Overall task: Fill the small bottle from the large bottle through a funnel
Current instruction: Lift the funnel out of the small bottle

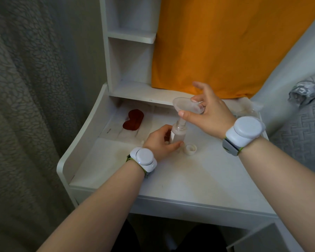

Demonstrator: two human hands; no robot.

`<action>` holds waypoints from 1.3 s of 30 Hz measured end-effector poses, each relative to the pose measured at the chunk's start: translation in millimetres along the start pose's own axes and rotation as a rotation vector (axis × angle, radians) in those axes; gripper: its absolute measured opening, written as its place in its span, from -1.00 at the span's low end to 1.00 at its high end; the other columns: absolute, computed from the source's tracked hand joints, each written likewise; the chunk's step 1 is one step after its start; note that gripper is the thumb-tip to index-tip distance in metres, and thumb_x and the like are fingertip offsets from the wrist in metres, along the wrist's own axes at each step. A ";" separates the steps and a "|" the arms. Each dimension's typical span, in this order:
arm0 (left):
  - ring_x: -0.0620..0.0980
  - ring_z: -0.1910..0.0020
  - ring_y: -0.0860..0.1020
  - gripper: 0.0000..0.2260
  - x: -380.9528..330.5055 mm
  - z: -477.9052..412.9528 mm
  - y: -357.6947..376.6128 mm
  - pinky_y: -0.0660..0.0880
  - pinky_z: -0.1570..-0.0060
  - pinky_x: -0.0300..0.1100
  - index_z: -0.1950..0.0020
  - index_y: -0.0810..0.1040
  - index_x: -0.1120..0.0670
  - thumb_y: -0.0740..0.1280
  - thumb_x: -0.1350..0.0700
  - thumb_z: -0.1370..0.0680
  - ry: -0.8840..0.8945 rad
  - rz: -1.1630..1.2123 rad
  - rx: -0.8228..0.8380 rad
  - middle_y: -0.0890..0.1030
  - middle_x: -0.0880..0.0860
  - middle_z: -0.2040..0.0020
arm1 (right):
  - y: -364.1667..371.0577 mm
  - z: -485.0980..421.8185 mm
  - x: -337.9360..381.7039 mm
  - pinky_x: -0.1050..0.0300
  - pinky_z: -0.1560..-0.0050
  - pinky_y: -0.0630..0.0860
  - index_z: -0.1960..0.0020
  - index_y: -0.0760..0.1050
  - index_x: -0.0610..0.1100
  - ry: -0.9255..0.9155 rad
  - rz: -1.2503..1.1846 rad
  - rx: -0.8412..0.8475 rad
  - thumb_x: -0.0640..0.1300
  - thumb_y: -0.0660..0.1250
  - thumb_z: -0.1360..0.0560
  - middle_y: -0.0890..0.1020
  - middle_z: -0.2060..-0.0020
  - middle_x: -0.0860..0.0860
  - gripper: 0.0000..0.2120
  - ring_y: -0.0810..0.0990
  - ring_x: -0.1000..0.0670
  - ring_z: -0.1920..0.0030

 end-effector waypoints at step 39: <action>0.11 0.03 0.58 -0.65 -0.8 1.4 1.6 0.52 -0.06 0.08 -0.13 0.47 0.01 0.46 0.02 -0.41 0.006 0.025 0.034 0.63 0.09 0.02 | -17.3 -1.5 -10.9 0.32 0.19 0.32 -0.39 0.21 0.08 -0.019 0.039 -0.002 0.20 0.36 -0.38 0.44 -0.10 0.07 -0.34 0.45 0.16 0.13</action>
Point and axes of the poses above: each hand's wrist, its own z-axis away from the middle knuckle, its own y-axis out of the palm, x = y × z, the point moved 8 cm from there along -z, towards the middle knuckle
